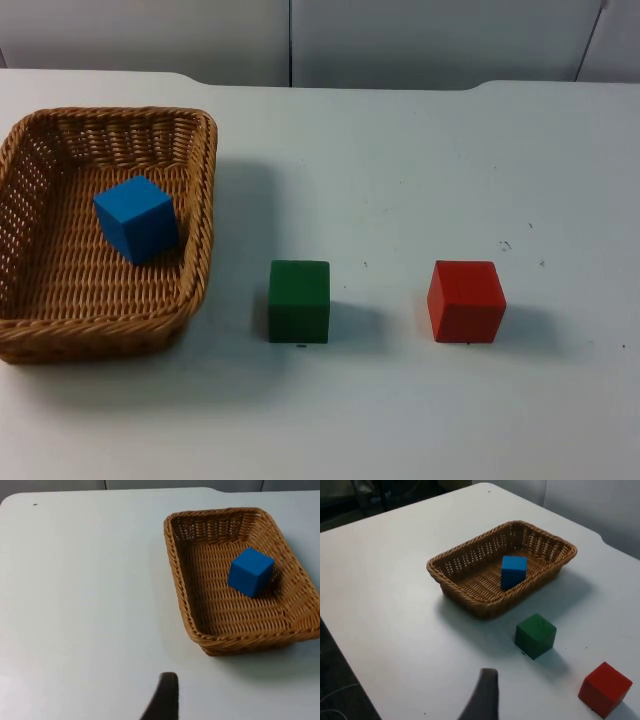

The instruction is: Pick up the basket with the left hand and place the blue cube into the basket with the right hand.

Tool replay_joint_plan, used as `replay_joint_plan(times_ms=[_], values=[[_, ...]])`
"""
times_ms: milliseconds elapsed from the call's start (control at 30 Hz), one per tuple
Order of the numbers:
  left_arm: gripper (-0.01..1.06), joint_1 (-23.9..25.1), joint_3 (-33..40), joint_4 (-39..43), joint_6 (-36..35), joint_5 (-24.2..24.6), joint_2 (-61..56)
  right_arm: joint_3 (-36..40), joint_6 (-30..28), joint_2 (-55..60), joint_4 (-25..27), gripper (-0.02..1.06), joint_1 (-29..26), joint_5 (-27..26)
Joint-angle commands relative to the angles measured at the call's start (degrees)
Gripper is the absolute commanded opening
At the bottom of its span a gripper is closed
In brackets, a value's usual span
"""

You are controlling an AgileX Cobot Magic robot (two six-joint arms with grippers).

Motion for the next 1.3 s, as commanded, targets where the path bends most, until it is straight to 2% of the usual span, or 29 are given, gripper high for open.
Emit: replay_joint_plan(times_ms=[0,133,367,433,467,567,800,933,1100,1267], values=[[0.77,0.07,0.65,0.30,-0.76,-1.84,-0.28,0.35,1.78,-1.95,-1.20,0.77,0.05,1.59],[0.77,0.07,0.65,0.56,-0.90,-1.84,-0.28,0.35,5.68,-4.74,-2.58,0.77,0.05,4.39],[0.78,0.07,0.65,1.18,-1.96,-1.84,-0.28,0.35,6.31,-8.11,-3.31,0.77,0.05,10.62],[0.88,0.07,0.65,1.28,-2.09,-1.84,-0.28,0.35,8.11,-9.01,-5.31,0.77,0.05,12.26],[0.88,0.07,0.65,1.28,-2.09,-1.84,-0.28,0.35,8.11,-9.01,-5.31,0.77,0.05,12.26],[1.05,0.07,0.65,1.41,-2.31,-1.84,-0.28,0.35,9.13,-9.95,-6.11,0.77,0.05,12.25],[1.05,0.07,0.65,1.41,-2.31,-1.84,-0.28,0.35,9.66,-12.53,-6.11,0.77,0.05,12.80],[1.05,0.07,0.65,1.41,-2.31,-1.84,-0.28,0.35,10.42,-15.61,-6.11,0.77,0.05,17.74],[1.05,0.07,0.65,1.41,-2.31,-1.84,-0.28,0.37,10.42,-15.79,-7.87,0.77,0.21,20.28],[1.05,0.07,0.65,1.41,-2.31,-1.84,-0.28,1.43,10.42,-15.79,-8.30,0.77,0.21,19.40]])
